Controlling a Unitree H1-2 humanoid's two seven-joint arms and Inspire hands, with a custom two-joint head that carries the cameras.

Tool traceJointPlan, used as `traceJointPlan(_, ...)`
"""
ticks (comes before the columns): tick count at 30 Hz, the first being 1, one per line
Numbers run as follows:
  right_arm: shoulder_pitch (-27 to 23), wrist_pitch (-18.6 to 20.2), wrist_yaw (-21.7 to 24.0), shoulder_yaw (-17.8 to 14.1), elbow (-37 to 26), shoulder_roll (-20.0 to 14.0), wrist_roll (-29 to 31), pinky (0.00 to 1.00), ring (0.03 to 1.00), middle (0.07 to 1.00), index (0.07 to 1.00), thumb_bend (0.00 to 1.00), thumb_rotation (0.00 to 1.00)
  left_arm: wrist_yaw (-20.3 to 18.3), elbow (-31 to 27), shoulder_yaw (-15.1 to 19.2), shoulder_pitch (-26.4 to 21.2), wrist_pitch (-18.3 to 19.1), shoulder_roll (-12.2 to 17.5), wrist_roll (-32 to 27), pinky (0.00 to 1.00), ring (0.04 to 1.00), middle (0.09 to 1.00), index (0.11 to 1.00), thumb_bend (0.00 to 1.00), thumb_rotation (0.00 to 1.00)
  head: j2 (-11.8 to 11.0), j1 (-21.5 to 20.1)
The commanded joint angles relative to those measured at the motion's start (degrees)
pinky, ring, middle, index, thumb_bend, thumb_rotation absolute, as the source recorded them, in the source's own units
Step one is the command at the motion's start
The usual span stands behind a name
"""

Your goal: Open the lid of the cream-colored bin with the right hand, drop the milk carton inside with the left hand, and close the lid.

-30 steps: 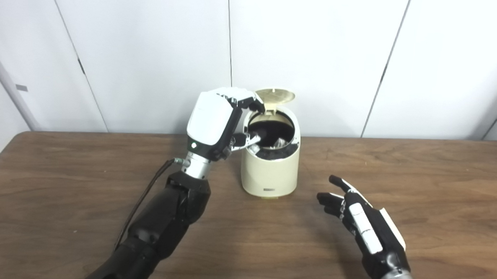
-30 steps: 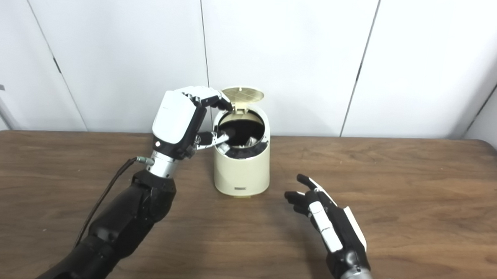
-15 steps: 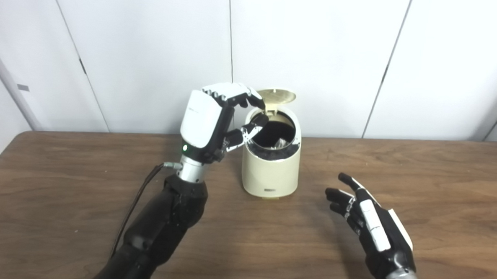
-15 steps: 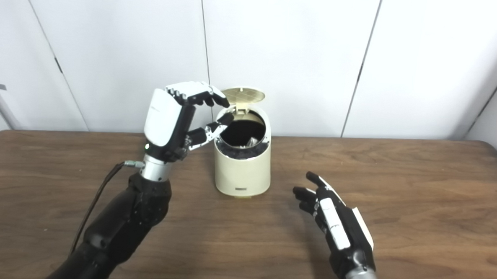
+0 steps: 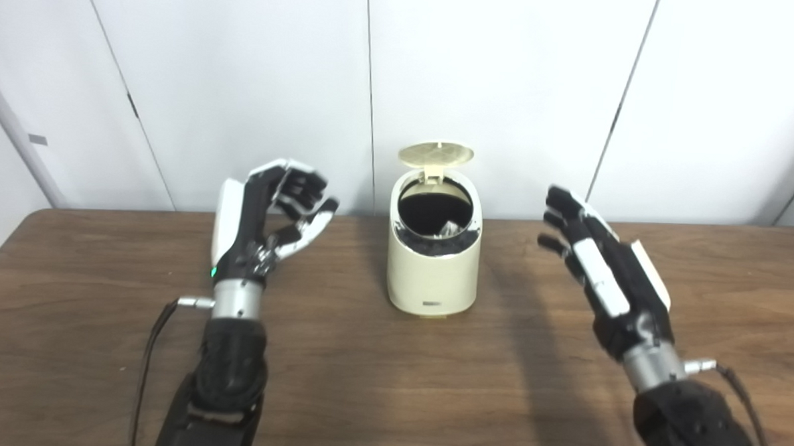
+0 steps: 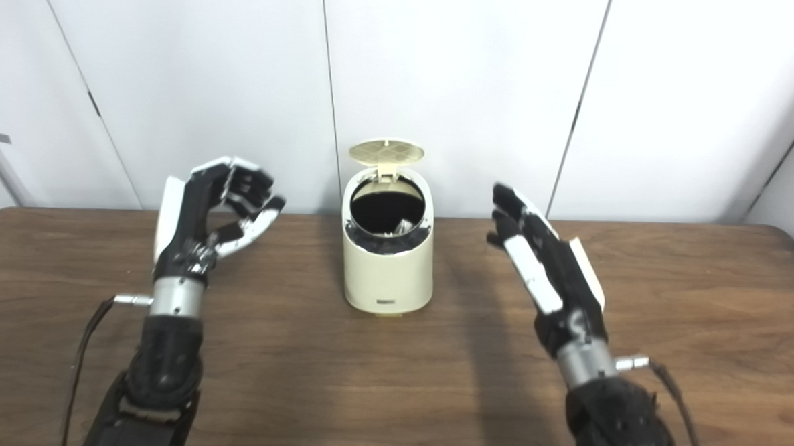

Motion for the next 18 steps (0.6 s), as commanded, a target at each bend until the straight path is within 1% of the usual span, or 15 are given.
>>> traceJointPlan(1, -3.21, -2.2, 0.13, 0.4, -0.14, -0.56, -1.71, 0.85, 0.928, 0.941, 0.913, 0.59, 0.81, -2.29, -3.08, 0.59, -0.62, 0.75, 0.37, -1.99, 0.53, 0.585, 0.663, 0.707, 0.57, 0.54, 0.11, -0.07)
traceJointPlan(2, -3.84, -1.79, 0.08, 0.55, -0.06, -0.56, -2.15, 0.85, 0.931, 0.942, 0.911, 0.58, 0.8, -3.08, -3.59, 0.78, 0.04, 1.25, 0.31, -2.82, 0.56, 0.623, 0.699, 0.736, 0.57, 0.58, 0.05, -0.12)
traceJointPlan(4, -5.32, -2.08, -0.01, 1.12, 0.5, -0.66, -3.64, 0.85, 0.935, 0.943, 0.908, 0.56, 0.78, -4.29, -4.2, 0.98, 1.71, 1.87, 0.29, -3.55, 0.61, 0.68, 0.752, 0.78, 0.53, 0.62, 0.09, -0.29)
traceJointPlan(6, -6.83, -2.63, 0.09, 2.05, 1.36, -1.29, -5.93, 0.84, 0.935, 0.948, 0.914, 0.55, 0.78, -4.92, -4.33, 1.03, 3.4, 2.37, 0.11, -3.61, 0.65, 0.717, 0.782, 0.803, 0.5, 0.63, 0.0, -0.52)
traceJointPlan(9, -9.69, -2.53, 0.29, 4.47, 2.87, -3.08, -11.89, 0.78, 0.915, 0.946, 0.924, 0.55, 0.84, -6.04, -3.4, 1.34, 6.29, 1.26, -0.23, -5.32, 0.72, 0.796, 0.84, 0.834, 0.47, 0.7, -0.44, -0.75)
traceJointPlan(11, -11.48, -2.6, 0.53, 6.12, 4.07, -4.57, -15.69, 0.76, 0.909, 0.95, 0.926, 0.53, 0.84, -6.63, -2.84, 1.05, 7.99, 0.84, -0.33, -5.69, 0.77, 0.829, 0.873, 0.864, 0.46, 0.75, -0.93, -0.91)
traceJointPlan(13, -13.4, -3.26, 0.85, 7.82, 5.65, -6.06, -19.12, 0.8, 0.911, 0.948, 0.925, 0.52, 0.85, -6.98, -2.45, 1.02, 9.34, 0.45, -0.74, -6.31, 0.79, 0.837, 0.893, 0.893, 0.46, 0.77, -1.1, -1.07)
traceJointPlan(14, -14.6, -3.2, 1.23, 8.66, 6.57, -6.73, -20.72, 0.84, 0.921, 0.951, 0.926, 0.51, 0.85, -7.14, -2.15, 1.18, 9.88, 0.23, -1.13, -7.02, 0.82, 0.85, 0.907, 0.919, 0.46, 0.79, -1.31, -1.22)
traceJointPlan(15, -15.77, -3.11, 1.66, 9.4, 7.48, -7.31, -21.96, 0.86, 0.925, 0.953, 0.929, 0.52, 0.86, -7.35, -1.94, 1.35, 10.31, 0.19, -1.5, -7.89, 0.84, 0.87, 0.922, 0.937, 0.47, 0.79, -1.41, -1.37)
traceJointPlan(17, -17.95, -3.08, 2.49, 10.4, 9.22, -7.99, -23.43, 0.85, 0.925, 0.957, 0.938, 0.53, 0.87, -7.99, -1.67, 1.73, 10.88, 0.4, -2.17, -10.13, 0.87, 0.922, 0.952, 0.966, 0.49, 0.81, -1.53, -1.6)
traceJointPlan(18, -18.91, -3.28, 2.83, 10.65, 10.08, -8.08, -23.65, 0.84, 0.919, 0.957, 0.942, 0.53, 0.85, -8.2, -1.5, 1.83, 11.1, 0.36, -2.39, -10.92, 0.88, 0.94, 0.958, 0.971, 0.49, 0.82, -1.65, -1.7)
